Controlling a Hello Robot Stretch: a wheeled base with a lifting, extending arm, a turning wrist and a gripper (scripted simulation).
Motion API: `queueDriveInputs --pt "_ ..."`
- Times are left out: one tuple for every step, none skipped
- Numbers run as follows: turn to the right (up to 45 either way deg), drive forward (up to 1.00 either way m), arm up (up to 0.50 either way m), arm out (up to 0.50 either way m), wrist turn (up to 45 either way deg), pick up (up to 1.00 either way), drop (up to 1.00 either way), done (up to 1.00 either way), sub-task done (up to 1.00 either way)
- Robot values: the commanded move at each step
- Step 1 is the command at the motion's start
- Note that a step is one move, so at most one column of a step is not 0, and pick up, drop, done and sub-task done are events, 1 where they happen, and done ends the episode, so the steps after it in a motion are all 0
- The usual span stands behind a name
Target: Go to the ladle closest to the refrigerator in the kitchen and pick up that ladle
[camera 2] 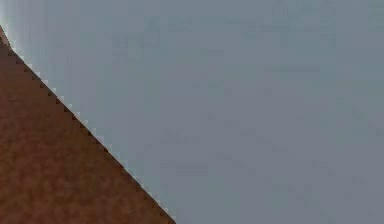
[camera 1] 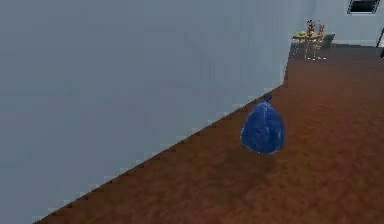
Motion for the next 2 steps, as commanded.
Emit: queueDriveInputs --pt "39.0 0.0 0.0 0.0 0.0 0.0 0.0 0.0 0.0" --pt "0.0 1.0 0.0 0.0 0.0 0.0 0.0 0.0 0.0"
